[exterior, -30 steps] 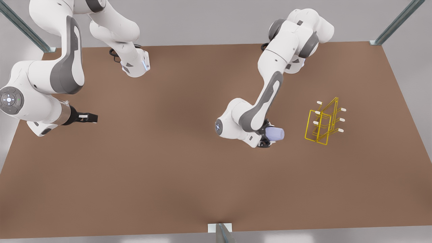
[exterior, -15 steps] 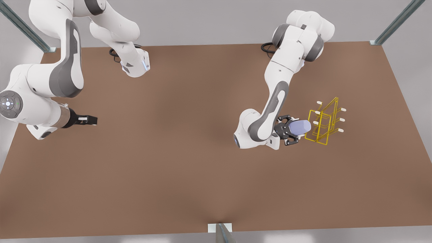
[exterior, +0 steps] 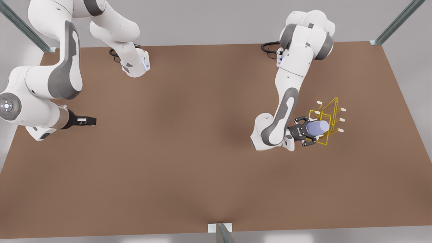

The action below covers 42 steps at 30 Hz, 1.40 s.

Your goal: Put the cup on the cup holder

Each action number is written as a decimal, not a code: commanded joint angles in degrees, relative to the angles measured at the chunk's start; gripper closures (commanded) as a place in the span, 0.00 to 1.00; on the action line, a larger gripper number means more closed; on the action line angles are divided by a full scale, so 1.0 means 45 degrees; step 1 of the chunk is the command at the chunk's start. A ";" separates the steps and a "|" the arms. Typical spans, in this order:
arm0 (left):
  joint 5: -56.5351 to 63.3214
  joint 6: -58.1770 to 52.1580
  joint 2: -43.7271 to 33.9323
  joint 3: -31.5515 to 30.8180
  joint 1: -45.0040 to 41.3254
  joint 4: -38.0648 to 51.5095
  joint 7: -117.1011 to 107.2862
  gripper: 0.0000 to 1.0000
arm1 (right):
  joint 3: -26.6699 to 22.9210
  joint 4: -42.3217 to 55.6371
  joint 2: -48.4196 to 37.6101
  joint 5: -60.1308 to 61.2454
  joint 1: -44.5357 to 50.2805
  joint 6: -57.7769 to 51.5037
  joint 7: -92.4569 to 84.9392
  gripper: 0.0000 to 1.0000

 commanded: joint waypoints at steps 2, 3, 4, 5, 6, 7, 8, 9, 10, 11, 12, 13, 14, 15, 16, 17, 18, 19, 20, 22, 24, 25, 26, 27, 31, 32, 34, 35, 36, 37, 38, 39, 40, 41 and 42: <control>0.0114 0.0052 -0.0452 -0.0058 -0.0073 -0.0804 -0.2163 0.18 | -0.0013 -0.0001 -0.0015 0.0043 -0.0025 0.0050 -0.0196 0.00; 0.0114 0.0052 -0.0472 -0.0039 -0.0073 -0.0960 -0.2260 0.18 | -0.0013 -0.0001 -0.0015 0.0023 -0.0025 0.0030 -0.0196 0.00; 0.0114 0.0052 -0.0491 -0.0038 -0.0054 -0.1038 -0.2416 0.18 | -0.0013 -0.0001 -0.0015 0.0023 -0.0025 0.0030 -0.0196 0.00; 0.0114 0.0052 -0.0491 -0.0038 -0.0034 -0.1097 -0.2553 0.18 | -0.0013 -0.0001 -0.0015 0.0023 -0.0025 0.0030 -0.0196 0.00; 0.0133 0.0072 -0.0511 -0.0038 0.0005 -0.1233 -0.2632 0.18 | -0.0013 -0.0001 -0.0015 0.0023 -0.0025 0.0030 -0.0196 0.00; 0.0133 0.0091 -0.0511 -0.0038 0.0024 -0.1253 -0.2749 0.18 | -0.0013 -0.0001 -0.0015 0.0023 -0.0005 0.0030 -0.0196 0.00; 0.0133 0.0072 -0.0667 -0.0058 0.0005 -0.1506 -0.2827 0.18 | -0.0013 -0.0001 -0.0015 0.0023 -0.0025 0.0030 -0.0196 0.00; 0.0133 0.0091 -0.0765 -0.0038 0.0024 -0.1839 -0.3080 0.18 | -0.0013 -0.0001 -0.0015 0.0023 -0.0005 0.0030 -0.0196 0.00; 0.0133 0.0091 -0.0765 -0.0058 0.0024 -0.1917 -0.3295 0.18 | -0.0013 -0.0001 -0.0015 0.0043 -0.0025 0.0049 -0.0196 0.00; 0.0133 0.0091 -0.0784 -0.0038 0.0024 -0.2151 -0.3432 0.18 | -0.0013 -0.0001 -0.0015 0.0062 -0.0025 0.0050 -0.0196 0.00; 0.0133 0.0169 -0.0823 -0.0038 0.0063 -0.2210 -0.3491 0.18 | -0.0013 -0.0001 -0.0015 0.0043 -0.0025 0.0030 -0.0196 0.00; 0.0152 0.0247 -0.0940 -0.0038 0.0083 -0.2424 -0.3569 0.18 | -0.0013 -0.0001 -0.0015 0.0023 -0.0025 0.0030 -0.0196 0.00; 0.0153 0.0345 -0.0980 -0.0038 0.0122 -0.2600 -0.3667 0.18 | -0.0013 -0.0001 -0.0015 0.0023 -0.0025 0.0030 -0.0196 0.00; 0.0231 0.0423 -0.0980 -0.0038 0.0200 -0.2718 -0.3745 0.18 | -0.0013 -0.0001 -0.0015 0.0023 -0.0025 0.0030 -0.0196 0.00; 0.0250 0.0521 -0.0980 -0.0019 0.0259 -0.2796 -0.3803 0.18 | -0.0013 -0.0001 -0.0015 0.0042 -0.0025 0.0050 -0.0176 0.00; 0.0250 0.0521 -0.0980 -0.0019 0.0298 -0.2874 -0.3862 0.18 | -0.0013 -0.0021 -0.0034 0.0042 -0.0044 0.0186 -0.0196 0.00; 0.0250 0.0579 -0.0980 -0.0019 0.0317 -0.2952 -0.3921 0.18 | -0.0013 -0.0118 -0.0054 0.0062 -0.0064 0.0323 -0.0196 0.00; 0.0270 0.0579 -0.0980 -0.0019 0.0337 -0.2952 -0.3940 0.18 | -0.0013 -0.0118 -0.0074 0.0062 -0.0064 0.0323 -0.0196 0.00; 0.0328 0.0599 -0.0980 -0.0019 0.0356 -0.2952 -0.3940 0.18 | -0.0013 -0.0118 -0.0074 0.0062 -0.0044 0.0323 -0.0196 0.00; 0.0465 0.0599 -0.1116 -0.0019 0.0434 -0.3206 -0.3998 0.18 | -0.0013 -0.0118 -0.0054 0.0062 -0.0044 0.0323 -0.0196 0.00; 0.0465 0.0618 -0.1136 -0.0019 0.0454 -0.3323 -0.4018 0.18 | -0.0013 -0.0118 -0.0054 0.0062 -0.0044 0.0323 -0.0196 0.00; 0.0465 0.0599 -0.1136 -0.0019 0.0454 -0.3323 -0.4018 0.18 | -0.0013 -0.0118 -0.0054 0.0081 -0.0044 0.0323 -0.0196 0.00; 0.0465 0.0599 -0.1136 -0.0019 0.0454 -0.3323 -0.4018 0.18 | -0.0013 -0.0118 -0.0054 0.0062 -0.0044 0.0323 -0.0196 0.00; 0.0465 0.0599 -0.1136 -0.0019 0.0454 -0.3323 -0.4018 0.18 | -0.0013 -0.0118 -0.0074 0.0082 -0.0044 0.0323 -0.0196 0.00; 0.0465 0.0521 -0.1116 -0.0019 0.0551 -0.3343 -0.4018 0.00 | 0.0006 -0.0099 -0.0054 0.0101 0.0034 0.0421 -0.0118 0.00; 0.0465 0.0501 -0.1097 0.0001 0.0552 -0.3343 -0.4018 0.00 | -0.0013 -0.0176 -0.0112 0.0101 0.0034 0.0653 -0.0118 0.00; 0.0524 0.0443 -0.1077 0.0001 0.0591 -0.3343 -0.4038 0.00 | 0.0026 -0.0001 -0.0093 0.0023 0.0171 0.0499 -0.0001 0.00; 0.0524 0.0423 -0.1097 0.0001 0.0571 -0.3343 -0.4018 0.00 | 0.0046 0.0018 -0.0054 0.0062 0.0190 0.0479 -0.0020 0.00; 0.0524 0.0404 -0.1136 -0.0019 0.0532 -0.3343 -0.4018 0.00 | 0.0046 0.0193 0.0043 0.0043 0.0464 0.0596 -0.0040 0.00; 0.0427 0.0404 -0.1447 -0.0097 0.0357 -0.3343 -0.3999 0.00 | 0.0046 0.0739 0.0471 0.0062 0.0503 0.0460 -0.0059 0.00; -0.0430 0.0462 -0.2442 -0.1578 0.0532 -0.3168 -0.3960 0.00 | 0.0046 0.1092 0.0825 0.0082 0.0522 0.0479 -0.0079 0.00; -0.3807 0.0560 -0.3635 -0.3903 0.0727 -0.0887 -0.3784 0.00 | 0.0026 0.1229 0.0825 0.0160 0.0444 0.0460 -0.0176 0.00; -0.5737 0.0599 -0.3636 -0.4683 0.0689 0.1023 -0.3842 0.00 | 0.0026 0.1229 0.0825 0.0179 0.0483 0.0421 -0.0176 0.00; -0.7385 0.1144 -0.3499 -0.4960 0.0591 0.3021 -0.3823 0.00 | 0.0026 0.1210 0.0825 0.0336 0.0464 0.0401 -0.0254 0.00; -0.8417 0.1866 -0.3479 -0.5019 0.0727 0.4581 -0.2989 0.00 | 0.0026 0.1034 0.0727 0.0336 0.0308 0.0402 -0.1497 0.00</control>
